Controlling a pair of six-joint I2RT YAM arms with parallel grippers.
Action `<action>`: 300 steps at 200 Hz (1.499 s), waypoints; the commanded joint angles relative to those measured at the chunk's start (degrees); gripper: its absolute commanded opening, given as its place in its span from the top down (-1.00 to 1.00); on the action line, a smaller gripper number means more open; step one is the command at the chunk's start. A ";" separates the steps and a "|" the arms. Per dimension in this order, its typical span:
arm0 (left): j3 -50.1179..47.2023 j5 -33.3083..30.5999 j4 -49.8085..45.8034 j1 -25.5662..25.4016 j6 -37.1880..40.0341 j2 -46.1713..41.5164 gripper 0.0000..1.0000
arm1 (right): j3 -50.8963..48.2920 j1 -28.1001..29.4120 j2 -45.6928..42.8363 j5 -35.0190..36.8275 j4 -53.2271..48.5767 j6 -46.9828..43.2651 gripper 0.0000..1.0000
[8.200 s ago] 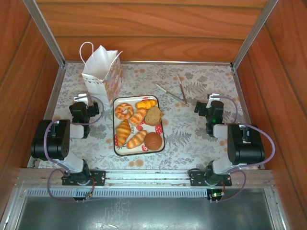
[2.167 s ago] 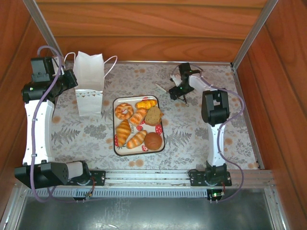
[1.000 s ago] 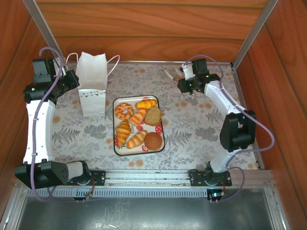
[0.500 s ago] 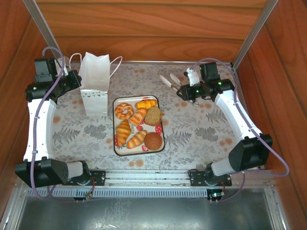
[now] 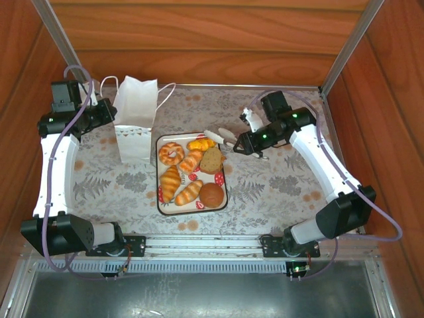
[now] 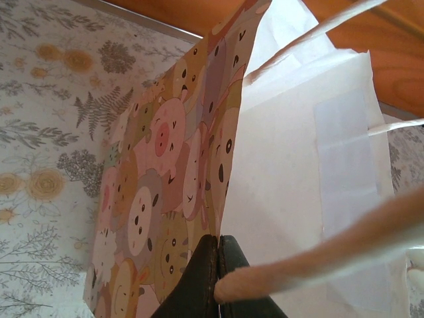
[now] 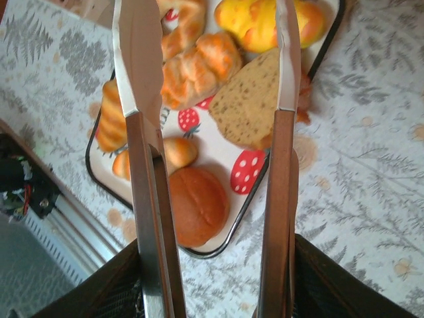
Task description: Place the fake bread into the paper bag
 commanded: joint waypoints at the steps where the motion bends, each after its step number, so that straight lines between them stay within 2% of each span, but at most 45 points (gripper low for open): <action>1: -0.83 2.27 1.12 -0.39 0.76 0.31 1.00 | 2.05 1.26 1.35 0.68 -4.98 0.97 -0.09; 37: -1.18 1.61 1.12 -0.47 1.50 0.62 1.00 | -0.84 0.77 1.84 4.81 -6.44 2.79 -0.10; 129: -1.18 1.52 1.21 -0.63 1.48 1.06 1.00 | -9.19 -7.91 6.29 -7.79 -1.98 2.34 -0.09; 252: -1.27 1.08 1.29 -0.74 1.56 0.89 1.00 | -12.56 -8.55 12.68 -12.77 1.04 2.78 -0.10; 300: -1.28 0.90 1.29 -0.67 1.64 0.89 1.00 | -12.70 -8.52 11.53 -15.56 3.63 3.35 -0.07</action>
